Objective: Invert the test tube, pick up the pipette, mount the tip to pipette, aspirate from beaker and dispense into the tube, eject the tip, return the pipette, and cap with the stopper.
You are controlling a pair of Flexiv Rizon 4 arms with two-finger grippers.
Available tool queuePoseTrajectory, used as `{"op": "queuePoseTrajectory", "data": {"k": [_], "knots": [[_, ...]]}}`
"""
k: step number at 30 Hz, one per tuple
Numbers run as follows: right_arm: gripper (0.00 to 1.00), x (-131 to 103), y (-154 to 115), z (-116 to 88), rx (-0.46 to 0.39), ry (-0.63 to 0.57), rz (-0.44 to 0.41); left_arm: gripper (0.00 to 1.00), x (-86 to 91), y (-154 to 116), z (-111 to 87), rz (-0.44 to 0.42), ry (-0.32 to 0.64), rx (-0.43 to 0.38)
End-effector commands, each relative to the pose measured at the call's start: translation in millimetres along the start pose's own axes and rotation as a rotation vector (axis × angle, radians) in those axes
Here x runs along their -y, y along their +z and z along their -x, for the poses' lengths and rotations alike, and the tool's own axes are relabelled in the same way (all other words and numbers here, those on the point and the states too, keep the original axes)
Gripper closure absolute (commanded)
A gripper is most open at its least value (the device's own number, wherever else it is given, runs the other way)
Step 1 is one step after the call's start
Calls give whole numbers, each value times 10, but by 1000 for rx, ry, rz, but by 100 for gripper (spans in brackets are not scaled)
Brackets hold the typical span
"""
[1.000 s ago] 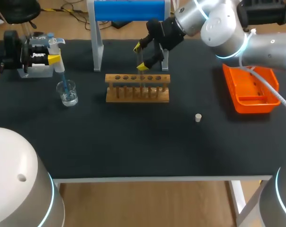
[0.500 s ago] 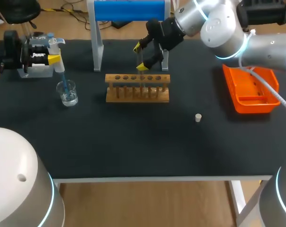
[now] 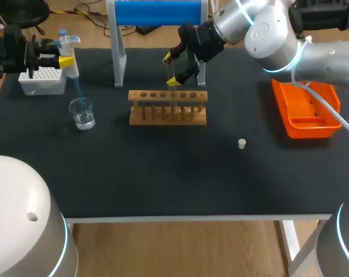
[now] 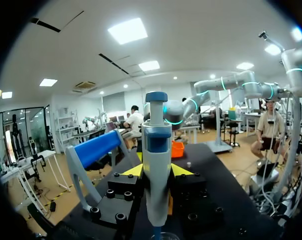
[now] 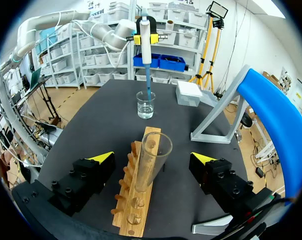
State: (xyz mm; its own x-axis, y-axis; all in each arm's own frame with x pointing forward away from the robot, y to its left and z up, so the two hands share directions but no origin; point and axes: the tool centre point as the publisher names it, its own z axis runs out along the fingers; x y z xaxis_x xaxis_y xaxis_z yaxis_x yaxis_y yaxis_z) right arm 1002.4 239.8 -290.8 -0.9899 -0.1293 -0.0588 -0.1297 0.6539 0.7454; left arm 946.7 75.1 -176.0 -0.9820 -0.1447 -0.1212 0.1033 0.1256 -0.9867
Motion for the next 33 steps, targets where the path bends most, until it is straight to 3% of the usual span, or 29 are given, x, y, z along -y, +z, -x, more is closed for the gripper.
{"op": "queuePoseTrajectory", "data": {"k": [1,11,17,27,33], "knots": [[0,-4,-16,-1,-2,1,-5,100,243,15,-84,45,12,24],[0,-4,-16,-1,-2,1,-5,100,689,135,-130,92,28,25],[0,-4,-16,-1,-2,1,-5,100,1074,317,-119,90,-1,8],[0,-4,-16,-1,-2,1,-5,100,1846,1045,8,74,1,-89],[0,-4,-16,-1,-2,1,-5,100,2039,1507,120,63,11,-156]]}}
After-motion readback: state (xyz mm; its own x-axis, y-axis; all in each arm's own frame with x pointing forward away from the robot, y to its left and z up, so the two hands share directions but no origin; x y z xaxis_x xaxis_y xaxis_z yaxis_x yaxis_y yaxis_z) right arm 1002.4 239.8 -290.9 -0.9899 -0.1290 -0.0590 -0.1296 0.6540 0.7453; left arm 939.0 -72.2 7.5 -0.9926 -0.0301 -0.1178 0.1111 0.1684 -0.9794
